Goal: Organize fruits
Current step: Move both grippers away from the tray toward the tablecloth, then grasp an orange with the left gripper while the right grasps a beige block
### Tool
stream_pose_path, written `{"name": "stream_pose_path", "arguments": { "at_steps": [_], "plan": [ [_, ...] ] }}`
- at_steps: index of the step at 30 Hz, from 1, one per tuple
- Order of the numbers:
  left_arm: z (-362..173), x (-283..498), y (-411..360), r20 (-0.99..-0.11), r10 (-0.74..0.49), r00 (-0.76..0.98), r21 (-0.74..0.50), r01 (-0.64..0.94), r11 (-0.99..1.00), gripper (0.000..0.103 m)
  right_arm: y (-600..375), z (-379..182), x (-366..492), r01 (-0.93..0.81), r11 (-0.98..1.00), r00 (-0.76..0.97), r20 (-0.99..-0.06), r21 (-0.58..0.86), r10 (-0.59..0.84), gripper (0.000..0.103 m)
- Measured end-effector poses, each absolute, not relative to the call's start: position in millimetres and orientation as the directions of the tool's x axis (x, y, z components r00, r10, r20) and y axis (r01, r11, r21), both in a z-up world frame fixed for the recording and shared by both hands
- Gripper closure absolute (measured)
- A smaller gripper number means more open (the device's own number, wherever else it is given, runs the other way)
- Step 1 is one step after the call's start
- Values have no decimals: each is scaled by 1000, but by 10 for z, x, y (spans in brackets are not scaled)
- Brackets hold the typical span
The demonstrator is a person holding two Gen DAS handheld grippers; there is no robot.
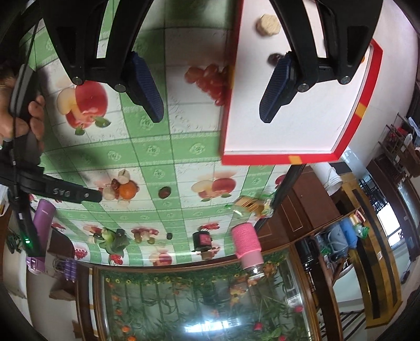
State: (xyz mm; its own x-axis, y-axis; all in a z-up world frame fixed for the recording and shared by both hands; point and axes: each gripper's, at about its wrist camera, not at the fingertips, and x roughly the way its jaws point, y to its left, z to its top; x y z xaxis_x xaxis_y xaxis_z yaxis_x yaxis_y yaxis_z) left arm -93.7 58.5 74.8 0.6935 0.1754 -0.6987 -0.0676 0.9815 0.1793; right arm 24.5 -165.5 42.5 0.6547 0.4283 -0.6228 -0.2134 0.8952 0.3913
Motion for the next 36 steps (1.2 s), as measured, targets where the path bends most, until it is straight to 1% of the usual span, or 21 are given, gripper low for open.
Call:
{"name": "stream_pose_path", "arguments": {
  "at_steps": [4,7,10,13,15,18,19,20,21,23,28,31,36],
  "plan": [
    [781,-749,476,-701,167,693,178,-57,982,28,-1603,356,427,-215,897,637,-641,387,429,49],
    [768,-565,406,-715,157,681,164,-55,985,28,-1559,313,533,-213,903,622,-661,373,420,54],
    [741,-436,327,-727,143,672,153,-44,987,28,-1508,235,634,-215,905,592,-688,368,420,63],
    [715,-332,239,-729,137,671,157,-30,987,28,-1458,192,693,-225,911,580,-704,346,411,66],
    [706,-263,204,-732,135,668,158,-25,987,28,-1461,192,725,-231,906,575,-702,355,421,72],
    [686,-136,140,-739,116,664,151,-5,989,28,-1476,202,769,-238,903,574,-698,358,428,76],
    [684,-98,126,-741,110,663,149,2,989,28,-1495,218,780,-240,900,573,-696,363,433,83],
    [681,-54,99,-742,99,663,143,13,990,28,-1529,228,792,-236,895,567,-694,379,443,94],
    [679,-19,80,-743,91,663,140,21,990,28,-1571,240,800,-229,888,566,-688,397,454,95],
    [659,82,8,-744,89,663,150,36,988,28,-1656,278,812,-218,878,573,-672,426,468,95],
    [602,246,-131,-750,64,658,149,74,986,28,-1836,245,921,-197,852,543,-669,486,507,95],
    [537,344,-201,-765,48,642,146,101,984,28,-1907,252,957,-182,858,554,-671,480,493,95],
    [383,533,-282,-798,28,602,130,125,984,28,-2010,284,973,-154,844,563,-657,513,502,95]
  ]
}}
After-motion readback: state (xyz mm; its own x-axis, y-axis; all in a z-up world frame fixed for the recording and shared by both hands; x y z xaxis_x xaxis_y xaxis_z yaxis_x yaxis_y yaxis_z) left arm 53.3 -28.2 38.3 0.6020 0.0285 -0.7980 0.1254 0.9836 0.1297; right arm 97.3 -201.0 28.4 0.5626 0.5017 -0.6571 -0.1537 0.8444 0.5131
